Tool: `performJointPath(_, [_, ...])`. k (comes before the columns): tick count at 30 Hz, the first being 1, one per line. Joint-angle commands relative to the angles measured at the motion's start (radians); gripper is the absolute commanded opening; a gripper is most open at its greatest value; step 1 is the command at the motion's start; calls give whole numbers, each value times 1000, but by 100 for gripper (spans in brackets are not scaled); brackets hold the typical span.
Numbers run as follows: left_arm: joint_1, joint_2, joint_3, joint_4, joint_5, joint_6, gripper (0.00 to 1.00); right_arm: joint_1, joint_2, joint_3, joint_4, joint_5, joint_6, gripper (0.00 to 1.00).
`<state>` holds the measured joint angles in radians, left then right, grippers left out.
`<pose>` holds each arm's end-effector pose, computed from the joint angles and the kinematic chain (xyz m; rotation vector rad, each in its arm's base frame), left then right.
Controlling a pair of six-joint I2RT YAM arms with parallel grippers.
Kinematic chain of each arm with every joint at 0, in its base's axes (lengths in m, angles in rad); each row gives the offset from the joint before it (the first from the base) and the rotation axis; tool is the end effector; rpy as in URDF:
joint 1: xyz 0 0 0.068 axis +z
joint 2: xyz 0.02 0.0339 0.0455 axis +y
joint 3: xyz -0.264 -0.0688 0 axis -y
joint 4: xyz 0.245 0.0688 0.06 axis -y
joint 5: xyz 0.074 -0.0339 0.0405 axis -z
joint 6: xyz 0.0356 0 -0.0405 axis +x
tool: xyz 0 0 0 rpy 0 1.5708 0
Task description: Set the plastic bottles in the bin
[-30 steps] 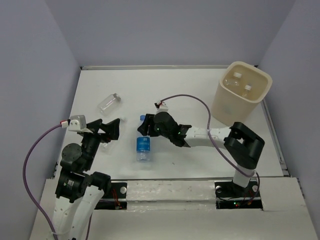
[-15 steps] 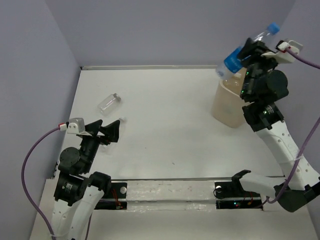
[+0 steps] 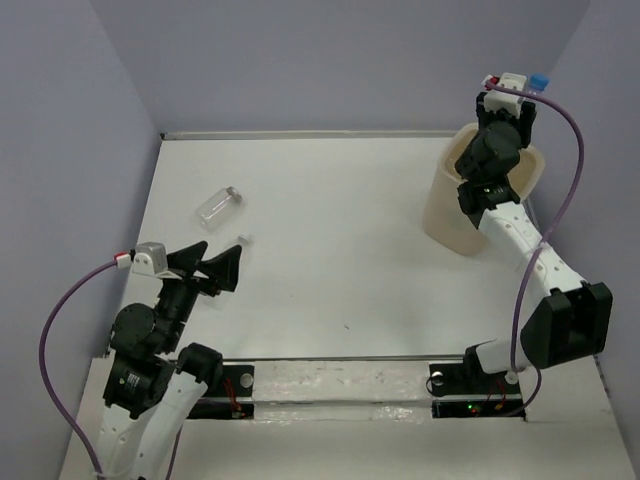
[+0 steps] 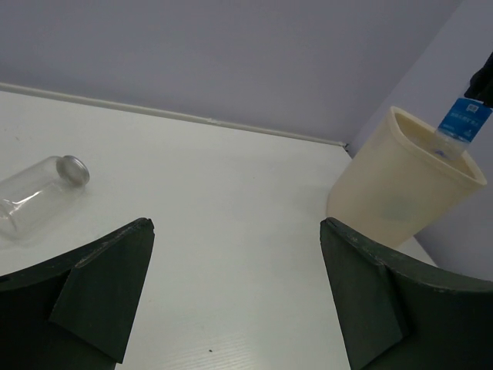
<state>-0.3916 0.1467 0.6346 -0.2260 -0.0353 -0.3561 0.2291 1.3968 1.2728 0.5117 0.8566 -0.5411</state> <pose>0.0494 -0.0191 0.3483 -0.0070 1.3342 -0.6130 0.3128 0.0453 0.4395 0.2861 1.3306 -0.7680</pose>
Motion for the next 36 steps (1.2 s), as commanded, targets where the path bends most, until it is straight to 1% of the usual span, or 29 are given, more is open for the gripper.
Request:
performJointPath(1, [-13, -16, -1, 45, -11, 17, 99, -22, 51, -69, 321, 59, -247, 47])
performJointPath(2, [-15, -15, -1, 47, -9, 16, 99, -22, 60, -70, 329, 67, -258, 50])
performJointPath(3, [-16, -16, -1, 47, -8, 17, 99, -22, 67, -75, 336, 74, -267, 61])
performJointPath(4, [-19, -15, -1, 47, -8, 17, 99, -22, 62, -81, 344, 78, -261, 69])
performJointPath(5, [-20, -13, -1, 47, -9, 17, 99, -22, 54, -78, 331, 87, -247, 85])
performJointPath(7, [-20, -12, -1, 47, -8, 17, 99, -22, 7, -47, 178, 79, -122, 95])
performJointPath(8, [-18, -10, -1, 47, -9, 17, 99, -22, -13, -35, 124, 47, -76, 98])
performJointPath(9, [-20, -6, -1, 48, -8, 17, 99, -22, -50, -21, 0, 29, 31, 99])
performJointPath(11, [-20, 1, 0, 47, -9, 17, 99, -13, -82, 31, -120, -14, 130, 100])
performJointPath(12, [-16, 5, 0, 45, -12, 17, 99, -4, -99, 39, -212, -37, 220, 100])
performJointPath(14, [-16, 10, 0, 45, -17, 17, 99, 31, -148, 40, -271, -82, 288, 100])
performJointPath(15, [-16, 16, 2, 42, -20, 19, 99, 94, -165, 25, -292, -102, 350, 100])
performJointPath(17, [-7, 22, 4, 40, -32, 17, 99, 178, -203, -3, -351, -142, 417, 100])
performJointPath(18, [-3, 25, 5, 37, -41, 17, 99, 273, -208, -41, -367, -177, 500, 100])
performJointPath(19, [0, 27, 7, 37, -47, 19, 99, 315, -211, -61, -406, -197, 562, 100])
performJointPath(20, [6, 31, 11, 36, -57, 19, 99, 352, -206, -84, -421, -270, 635, 100])
performJointPath(21, [8, 33, 13, 36, -66, 17, 99, 381, -200, -110, -427, -316, 708, 100])
performJointPath(22, [10, 36, 17, 36, -87, 17, 99, 435, -187, -166, -418, -356, 840, 100])
performJointPath(23, [8, 37, 23, 36, -100, 19, 99, 462, -168, -193, -403, -393, 903, 100])
performJointPath(24, [10, 39, 28, 37, -112, 19, 99, 490, -145, -220, -371, -425, 962, 100])
performJointPath(25, [10, 43, 36, 36, -139, 19, 99, 548, -86, -260, -298, -474, 1054, 100])
performJointPath(27, [10, 48, 37, 36, -159, 23, 99, 594, -7, -282, -219, -543, 1153, 100])
performJointPath(28, [10, 48, 37, 39, -179, 23, 99, 614, 87, -285, -138, -573, 1232, 100])
performJointPath(30, [11, 54, 33, 34, -189, 26, 99, 668, 187, -241, -98, -611, 1308, 100])
performJointPath(31, [10, 57, 31, 30, -192, 25, 99, 683, 287, -202, -50, -628, 1370, 100])
performJointPath(32, [11, 57, 30, 25, -192, 23, 99, 696, 335, -202, -30, -651, 1401, 100])
performJointPath(34, [11, 54, 25, 17, -195, 25, 99, 734, 425, -138, 29, -702, 1501, 100])
performJointPath(35, [11, 53, 24, 16, -196, 25, 99, 748, 509, -113, 40, -714, 1523, 100])
performJointPath(36, [13, 50, 23, 16, -196, 23, 99, 771, 548, -57, 39, -711, 1564, 100])
